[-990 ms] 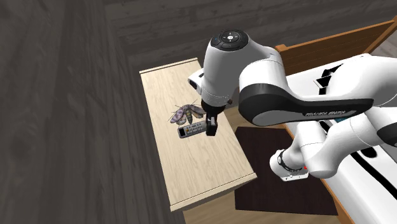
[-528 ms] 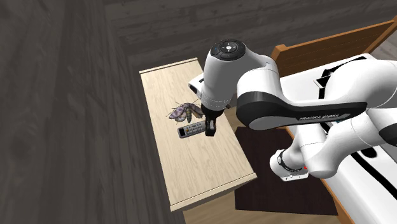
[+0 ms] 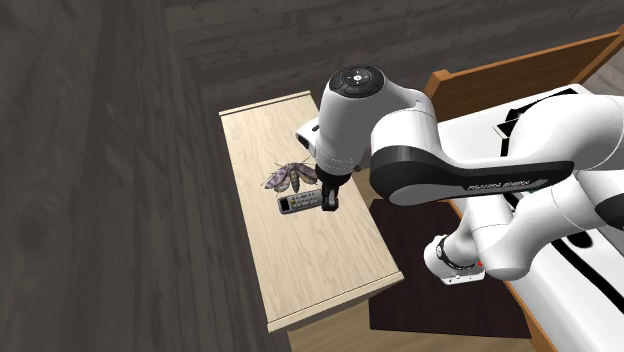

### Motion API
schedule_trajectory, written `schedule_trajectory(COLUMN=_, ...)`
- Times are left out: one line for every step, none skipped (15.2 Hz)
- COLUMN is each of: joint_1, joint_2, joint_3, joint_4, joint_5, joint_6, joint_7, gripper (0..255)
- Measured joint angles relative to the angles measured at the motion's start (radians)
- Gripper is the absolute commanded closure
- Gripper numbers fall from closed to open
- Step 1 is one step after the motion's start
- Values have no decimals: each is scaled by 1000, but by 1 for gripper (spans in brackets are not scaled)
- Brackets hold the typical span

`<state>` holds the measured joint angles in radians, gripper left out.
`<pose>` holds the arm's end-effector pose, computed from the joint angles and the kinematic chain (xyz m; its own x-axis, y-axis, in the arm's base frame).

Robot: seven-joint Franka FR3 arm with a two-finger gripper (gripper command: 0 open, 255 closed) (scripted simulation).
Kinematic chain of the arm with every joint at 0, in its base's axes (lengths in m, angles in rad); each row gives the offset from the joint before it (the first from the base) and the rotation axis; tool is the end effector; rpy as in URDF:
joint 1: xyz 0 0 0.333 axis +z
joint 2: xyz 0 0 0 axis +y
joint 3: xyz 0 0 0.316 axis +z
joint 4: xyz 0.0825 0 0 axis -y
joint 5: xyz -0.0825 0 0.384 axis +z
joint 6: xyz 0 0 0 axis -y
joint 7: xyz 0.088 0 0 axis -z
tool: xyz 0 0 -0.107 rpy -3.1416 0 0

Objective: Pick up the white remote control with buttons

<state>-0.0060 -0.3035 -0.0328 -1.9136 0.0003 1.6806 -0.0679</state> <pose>0.4662 -0.0202 0.6259 0.9970 0.0300 0.0708 0.0304 -0.9995 -0.0053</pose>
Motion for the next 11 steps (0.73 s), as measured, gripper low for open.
schedule_trajectory(joint_1=1, joint_2=0, joint_3=1, joint_4=1, joint_5=0, joint_6=-3, joint_7=1, gripper=255)
schedule_trajectory(joint_1=1, joint_2=3, joint_3=1, joint_4=12, joint_5=1, joint_6=-11, joint_7=0, gripper=255)
schedule_trajectory(joint_1=1, joint_2=6, joint_3=1, joint_4=25, joint_5=1, joint_6=-22, joint_7=1, gripper=255)
schedule_trajectory(joint_1=2, joint_2=5, joint_3=2, joint_4=37, joint_5=1, joint_6=-35, joint_7=2, gripper=255)
schedule_trajectory(joint_1=2, joint_2=10, joint_3=3, joint_4=55, joint_5=2, joint_6=-48, joint_7=3, gripper=255)
schedule_trajectory(joint_1=2, joint_2=13, joint_3=3, joint_4=70, joint_5=2, joint_6=-60, joint_7=3, gripper=255)
schedule_trajectory(joint_1=2, joint_2=16, joint_3=3, joint_4=86, joint_5=2, joint_6=-73, joint_7=3, gripper=255)
schedule_trajectory(joint_1=3, joint_2=20, joint_3=3, joint_4=102, joint_5=2, joint_6=-86, joint_7=3, gripper=255)
schedule_trajectory(joint_1=2, joint_2=23, joint_3=2, joint_4=117, joint_5=2, joint_6=-97, joint_7=2, gripper=255)
schedule_trajectory(joint_1=2, joint_2=29, joint_3=1, joint_4=137, joint_5=2, joint_6=-111, joint_7=1, gripper=255)
schedule_trajectory(joint_1=2, joint_2=33, joint_3=1, joint_4=156, joint_5=2, joint_6=-126, joint_7=1, gripper=255)
